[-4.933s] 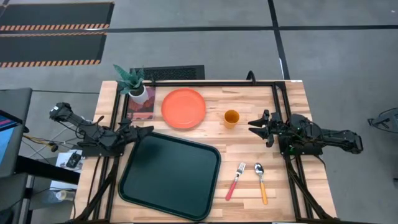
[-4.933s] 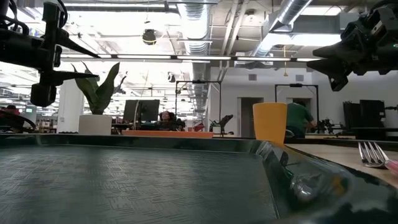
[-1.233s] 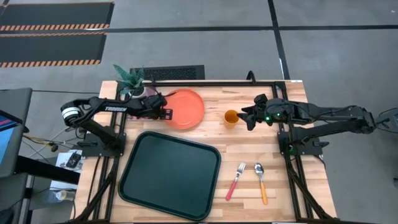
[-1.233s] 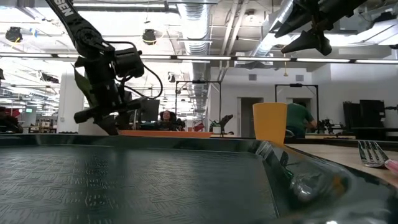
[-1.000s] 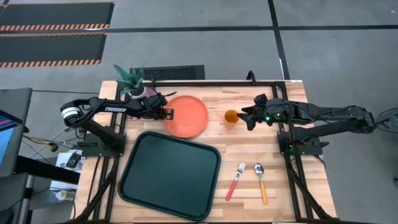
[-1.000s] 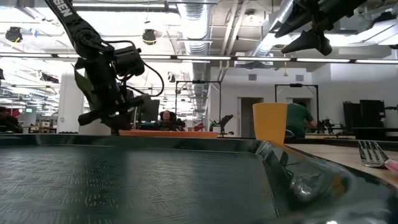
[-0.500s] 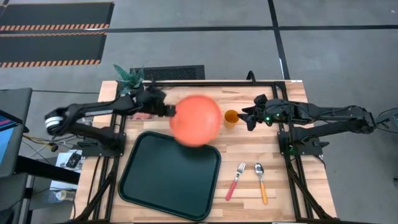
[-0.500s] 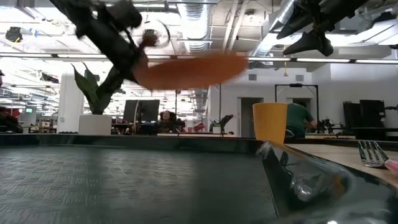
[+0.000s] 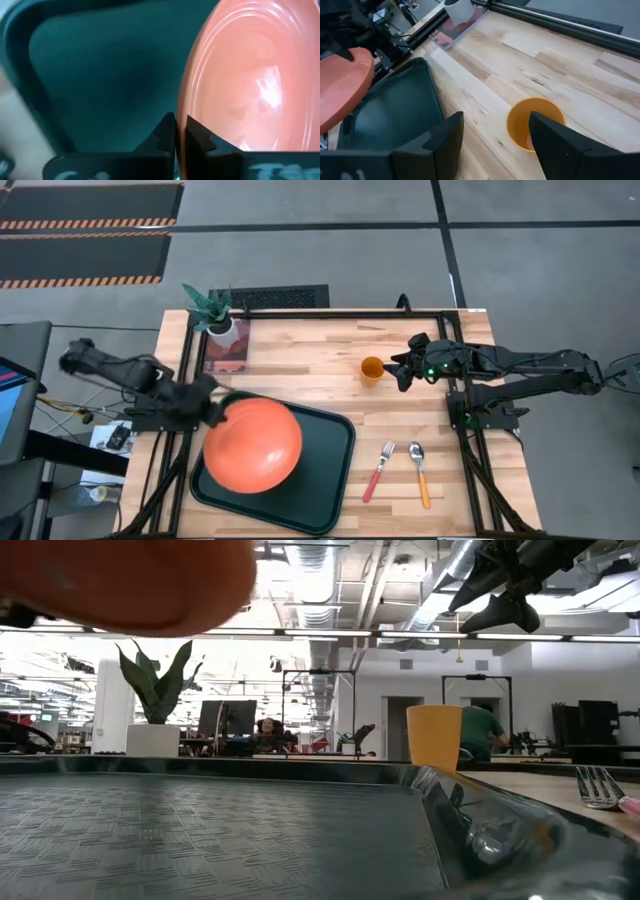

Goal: Pick and place plate/cup/fork/spoon on tray
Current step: Put the orange plate on the bottom left of the black tray

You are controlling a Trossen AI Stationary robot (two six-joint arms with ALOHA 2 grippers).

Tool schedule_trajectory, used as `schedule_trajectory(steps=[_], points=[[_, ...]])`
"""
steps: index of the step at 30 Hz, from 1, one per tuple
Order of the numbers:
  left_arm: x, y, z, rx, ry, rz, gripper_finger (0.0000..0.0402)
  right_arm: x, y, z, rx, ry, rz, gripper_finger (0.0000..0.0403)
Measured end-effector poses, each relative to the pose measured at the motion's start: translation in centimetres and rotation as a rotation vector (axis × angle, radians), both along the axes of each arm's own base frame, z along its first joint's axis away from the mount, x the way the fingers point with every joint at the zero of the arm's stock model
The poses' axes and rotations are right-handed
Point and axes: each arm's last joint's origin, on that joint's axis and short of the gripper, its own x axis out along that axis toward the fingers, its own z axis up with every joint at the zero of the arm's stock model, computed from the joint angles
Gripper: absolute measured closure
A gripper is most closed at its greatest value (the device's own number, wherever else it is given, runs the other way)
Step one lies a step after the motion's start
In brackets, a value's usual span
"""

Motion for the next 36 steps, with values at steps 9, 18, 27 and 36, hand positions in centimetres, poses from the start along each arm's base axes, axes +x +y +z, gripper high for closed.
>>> schedule_trajectory(steps=[9,18,27,36], points=[[0.2,-3.0,-1.5,0.146,0.136,-0.227,0.0401,0.0,0.0,0.0,0.000,0.000,0.000,0.0152],[0.8,-3.9,-5.1,0.273,0.276,-0.347,0.0401,0.0,0.0,0.0,-0.002,0.005,-0.004,0.0152],[0.5,-2.9,-6.6,0.273,0.251,-0.307,0.0401,0.0,0.0,-0.1,0.001,0.006,-0.006,0.0152],[0.4,-3.0,-8.8,0.236,0.267,-0.354,0.0399,0.0,0.0,0.0,0.001,0.004,-0.006,0.0152]])
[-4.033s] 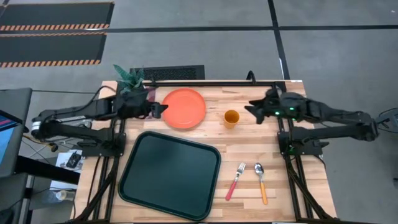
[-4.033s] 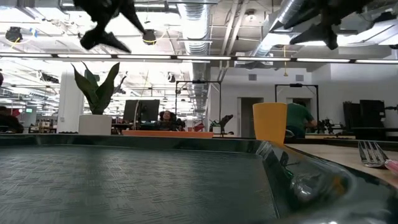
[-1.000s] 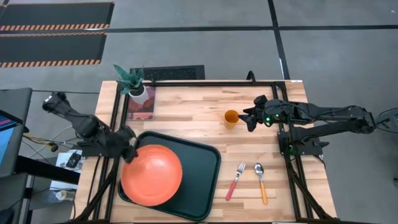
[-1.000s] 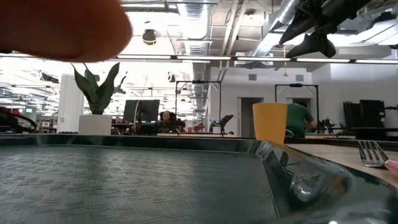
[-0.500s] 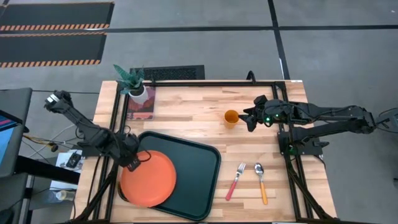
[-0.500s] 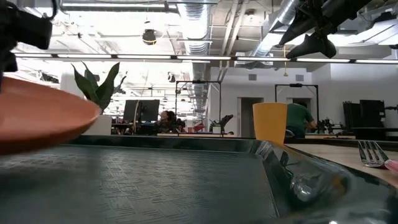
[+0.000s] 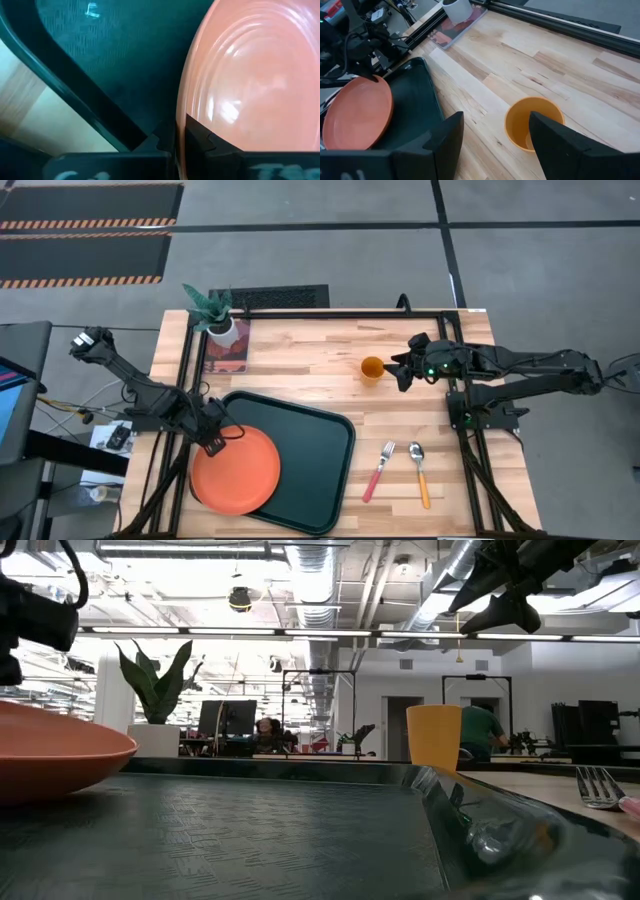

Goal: Pick and place plate/cup/fork/spoon on tray
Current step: Put the orange plate on the bottom left of the black tray, then put the yellow cup on the top left of the black tray

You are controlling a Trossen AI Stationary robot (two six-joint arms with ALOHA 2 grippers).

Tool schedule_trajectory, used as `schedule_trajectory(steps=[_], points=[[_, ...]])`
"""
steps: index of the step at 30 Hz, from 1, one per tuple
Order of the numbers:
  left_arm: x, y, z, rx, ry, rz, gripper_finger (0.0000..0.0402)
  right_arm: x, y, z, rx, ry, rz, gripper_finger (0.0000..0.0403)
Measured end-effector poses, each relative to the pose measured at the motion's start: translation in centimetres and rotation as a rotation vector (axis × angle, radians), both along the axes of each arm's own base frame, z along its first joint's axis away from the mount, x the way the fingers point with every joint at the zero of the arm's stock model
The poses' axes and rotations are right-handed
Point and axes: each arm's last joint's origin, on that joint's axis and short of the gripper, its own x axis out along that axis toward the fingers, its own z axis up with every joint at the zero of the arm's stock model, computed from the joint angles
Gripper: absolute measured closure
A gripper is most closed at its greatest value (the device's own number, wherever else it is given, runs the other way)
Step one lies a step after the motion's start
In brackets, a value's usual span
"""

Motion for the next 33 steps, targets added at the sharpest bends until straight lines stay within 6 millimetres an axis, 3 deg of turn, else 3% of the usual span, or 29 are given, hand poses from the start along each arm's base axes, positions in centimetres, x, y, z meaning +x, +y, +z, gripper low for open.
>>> schedule_trajectory(steps=[10,23,30,33], points=[[0.0,0.1,-0.4,0.017,-0.006,0.055,0.0348,0.0,0.0,0.0,0.000,-0.001,0.000,0.0152],[0.0,0.1,-0.1,-0.001,-0.009,0.084,0.0197,0.0,0.0,0.0,0.000,-0.001,0.001,0.0152],[0.2,-0.2,1.0,-0.057,0.007,0.134,0.0183,0.0,0.0,0.0,0.001,-0.001,0.004,0.0152],[1.1,-0.5,2.7,-0.083,-0.114,0.227,0.0184,0.0,0.0,0.0,0.003,-0.001,0.007,0.0152]])
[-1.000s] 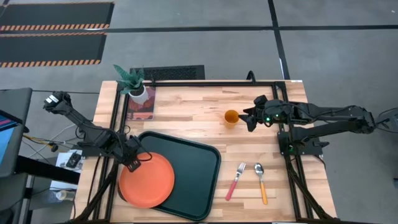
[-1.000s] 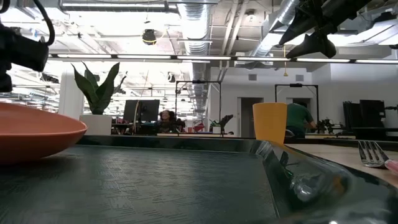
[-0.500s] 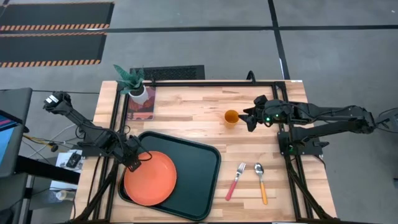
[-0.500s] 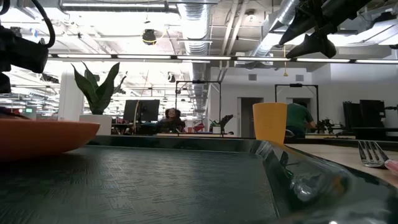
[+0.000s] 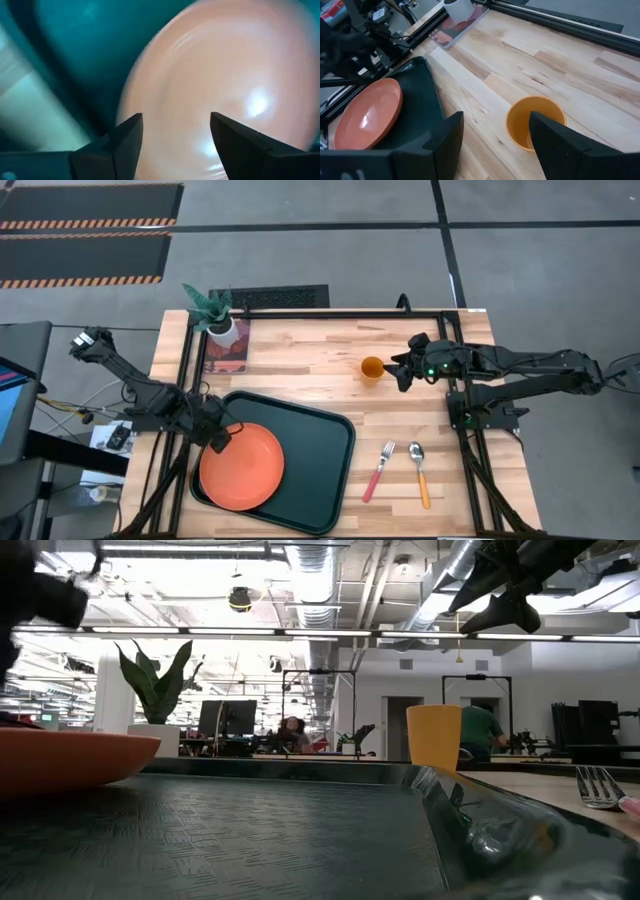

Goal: Pick and place plate/cup/fork/spoon on tray
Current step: Put the yellow cup on the top left of the black tray

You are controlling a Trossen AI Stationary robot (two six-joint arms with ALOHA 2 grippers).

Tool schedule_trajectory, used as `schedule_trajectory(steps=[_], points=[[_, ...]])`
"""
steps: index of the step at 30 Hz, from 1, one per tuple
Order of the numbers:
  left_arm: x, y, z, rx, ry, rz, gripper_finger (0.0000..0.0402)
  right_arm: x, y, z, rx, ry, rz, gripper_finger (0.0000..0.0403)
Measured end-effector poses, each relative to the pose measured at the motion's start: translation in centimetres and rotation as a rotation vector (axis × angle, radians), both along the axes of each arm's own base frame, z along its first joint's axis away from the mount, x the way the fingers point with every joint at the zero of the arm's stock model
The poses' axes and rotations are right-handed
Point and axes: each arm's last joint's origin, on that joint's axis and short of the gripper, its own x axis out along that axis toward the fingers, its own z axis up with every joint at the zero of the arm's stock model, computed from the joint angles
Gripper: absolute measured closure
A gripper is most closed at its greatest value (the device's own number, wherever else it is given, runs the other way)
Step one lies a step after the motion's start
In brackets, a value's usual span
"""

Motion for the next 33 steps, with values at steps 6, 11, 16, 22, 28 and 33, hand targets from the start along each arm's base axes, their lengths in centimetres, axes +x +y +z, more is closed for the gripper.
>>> schedule_trajectory(steps=[6,11,16,22,28,33], points=[[2.3,0.1,5.6,0.136,-0.393,0.187,0.0187,-0.3,0.0,-0.4,0.009,0.052,-0.003,0.0152],[5.8,2.5,8.8,0.306,-0.566,0.363,0.0187,-1.0,0.1,-1.3,0.074,0.145,-0.052,0.0152],[11.6,6.3,10.2,0.324,-0.691,0.407,0.0188,-1.8,0.1,-2.1,0.127,0.229,-0.125,0.0152],[18.9,12.2,9.2,0.358,-0.615,0.316,0.0188,-2.3,0.0,-2.5,0.140,0.276,-0.189,0.0152],[25.5,16.4,7.7,0.330,-0.561,0.177,0.0188,-2.5,-0.1,-2.5,0.127,0.276,-0.249,0.0152],[30.0,18.1,6.5,0.304,-0.530,0.102,0.0187,-2.5,-0.1,-2.5,0.121,0.273,-0.257,0.0152]])
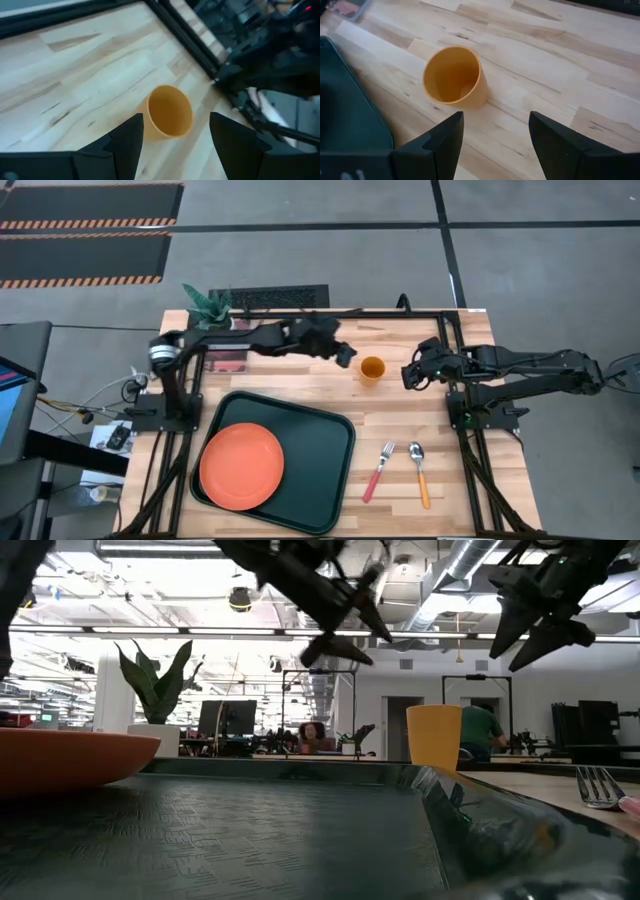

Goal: Pick and place plate/cup/fork/spoon on tray
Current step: Put the yellow cup on the top left of the black tray

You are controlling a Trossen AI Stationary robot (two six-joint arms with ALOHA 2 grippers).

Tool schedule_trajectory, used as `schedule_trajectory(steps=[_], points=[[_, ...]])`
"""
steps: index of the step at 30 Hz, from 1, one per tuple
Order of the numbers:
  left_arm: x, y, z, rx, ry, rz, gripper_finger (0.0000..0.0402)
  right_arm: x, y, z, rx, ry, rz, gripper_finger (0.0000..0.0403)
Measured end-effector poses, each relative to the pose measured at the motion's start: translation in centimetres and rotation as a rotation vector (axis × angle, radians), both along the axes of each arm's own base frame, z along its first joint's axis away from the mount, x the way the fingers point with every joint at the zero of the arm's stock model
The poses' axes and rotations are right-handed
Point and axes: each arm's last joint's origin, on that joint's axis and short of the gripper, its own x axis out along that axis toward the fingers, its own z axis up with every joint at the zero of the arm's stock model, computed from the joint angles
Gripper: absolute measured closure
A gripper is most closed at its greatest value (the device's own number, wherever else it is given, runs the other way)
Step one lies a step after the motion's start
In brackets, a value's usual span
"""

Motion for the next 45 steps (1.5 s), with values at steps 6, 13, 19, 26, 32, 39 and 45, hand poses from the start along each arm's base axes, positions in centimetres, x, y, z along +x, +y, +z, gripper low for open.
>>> schedule_trajectory(steps=[6,13,19,26,32,39,45], points=[[3.8,1.0,-2.1,0.053,0.099,-0.027,0.0187,0.0,0.0,0.0,0.000,0.007,-0.001,0.0152],[6.1,1.4,-5.3,0.071,0.189,-0.010,0.0187,-0.1,0.0,-0.1,0.000,0.017,-0.001,0.0152],[6.3,1.3,-6.9,0.022,0.232,-0.049,0.0203,-0.2,0.0,-0.1,0.000,0.023,0.000,0.0152],[6.1,1.2,-7.0,0.033,0.263,-0.047,0.0327,-0.2,0.0,-0.1,-0.015,0.030,0.009,0.0152],[6.2,1.0,-7.0,0.057,0.270,-0.063,0.0395,-0.2,0.0,-0.1,-0.019,0.033,0.013,0.0152],[5.2,0.7,-4.3,0.042,0.240,-0.087,0.0400,-0.2,0.0,-0.1,-0.022,0.034,0.013,0.0152],[1.0,-0.6,0.4,0.087,0.399,-0.143,0.0401,-0.2,-0.1,-0.1,-0.053,0.035,-0.008,0.0152]])
